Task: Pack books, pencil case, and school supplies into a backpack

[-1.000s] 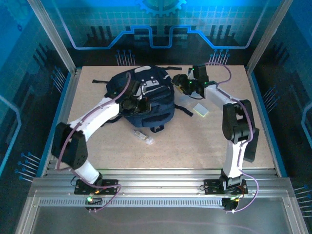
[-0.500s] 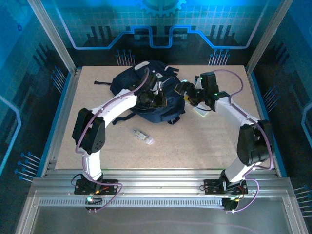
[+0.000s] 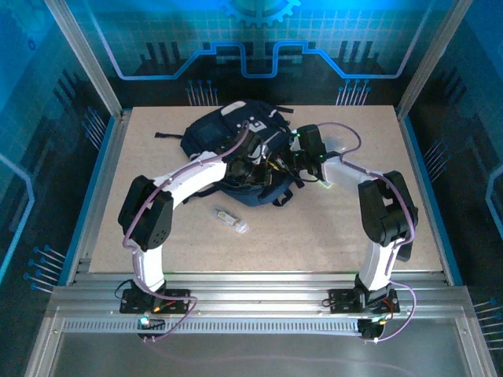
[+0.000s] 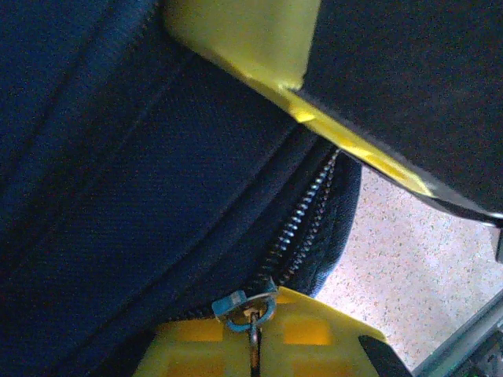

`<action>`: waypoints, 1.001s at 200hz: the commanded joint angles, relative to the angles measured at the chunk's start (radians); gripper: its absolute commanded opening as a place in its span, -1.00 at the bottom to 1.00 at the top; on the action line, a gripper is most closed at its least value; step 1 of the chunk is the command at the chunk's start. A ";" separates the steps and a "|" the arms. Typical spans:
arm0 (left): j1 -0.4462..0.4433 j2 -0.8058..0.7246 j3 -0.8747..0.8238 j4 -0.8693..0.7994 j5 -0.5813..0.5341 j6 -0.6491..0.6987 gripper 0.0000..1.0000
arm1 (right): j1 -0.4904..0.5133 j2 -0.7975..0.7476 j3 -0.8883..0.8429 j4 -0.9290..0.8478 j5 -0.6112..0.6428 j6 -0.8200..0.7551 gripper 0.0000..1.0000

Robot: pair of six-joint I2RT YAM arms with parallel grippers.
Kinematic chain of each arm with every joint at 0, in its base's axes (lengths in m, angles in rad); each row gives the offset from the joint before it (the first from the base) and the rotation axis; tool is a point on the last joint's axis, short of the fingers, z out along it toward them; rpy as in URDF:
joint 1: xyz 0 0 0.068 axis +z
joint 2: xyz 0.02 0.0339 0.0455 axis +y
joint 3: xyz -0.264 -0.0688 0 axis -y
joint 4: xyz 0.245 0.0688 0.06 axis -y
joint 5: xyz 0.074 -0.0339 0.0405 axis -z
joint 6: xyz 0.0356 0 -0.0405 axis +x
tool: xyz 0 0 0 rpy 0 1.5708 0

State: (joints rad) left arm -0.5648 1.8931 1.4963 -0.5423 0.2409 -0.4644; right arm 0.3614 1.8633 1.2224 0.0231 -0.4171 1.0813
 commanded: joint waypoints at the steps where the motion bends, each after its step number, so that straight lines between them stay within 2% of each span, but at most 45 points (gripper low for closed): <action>1: 0.054 -0.129 -0.103 -0.023 -0.010 0.023 -1.00 | -0.020 -0.025 -0.020 0.063 0.053 -0.012 -1.00; 44: 0.169 -0.285 -0.340 -0.021 -0.053 0.005 -1.00 | -0.048 -0.033 0.018 0.018 0.042 -0.037 -1.00; 83: 0.220 -0.373 -0.420 -0.031 -0.055 -0.001 -1.00 | -0.057 -0.031 0.030 0.000 0.058 -0.037 -1.00; 106: 0.227 -0.373 -0.416 -0.051 -0.124 0.018 -1.00 | -0.052 -0.023 0.028 0.034 0.026 -0.011 -1.00; 136: 0.304 -0.343 -0.456 -0.002 -0.319 0.029 -1.00 | -0.044 -0.030 0.039 -0.021 0.016 -0.057 -1.00; 153: 0.370 -0.321 -0.485 0.045 -0.320 0.023 -1.00 | -0.051 -0.032 0.039 -0.038 0.006 -0.083 -1.00; 170: 0.413 -0.305 -0.499 0.097 -0.371 0.028 -1.00 | -0.055 -0.019 0.070 -0.078 -0.027 -0.130 -1.00; 200: 0.475 -0.262 -0.437 0.156 -0.437 0.047 -1.00 | -0.038 0.015 0.162 -0.226 -0.061 -0.272 -1.00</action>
State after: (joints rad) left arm -0.2455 1.5856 1.0317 -0.3580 0.1379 -0.4099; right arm 0.3790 1.8778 1.3003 -0.0525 -0.5018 0.9829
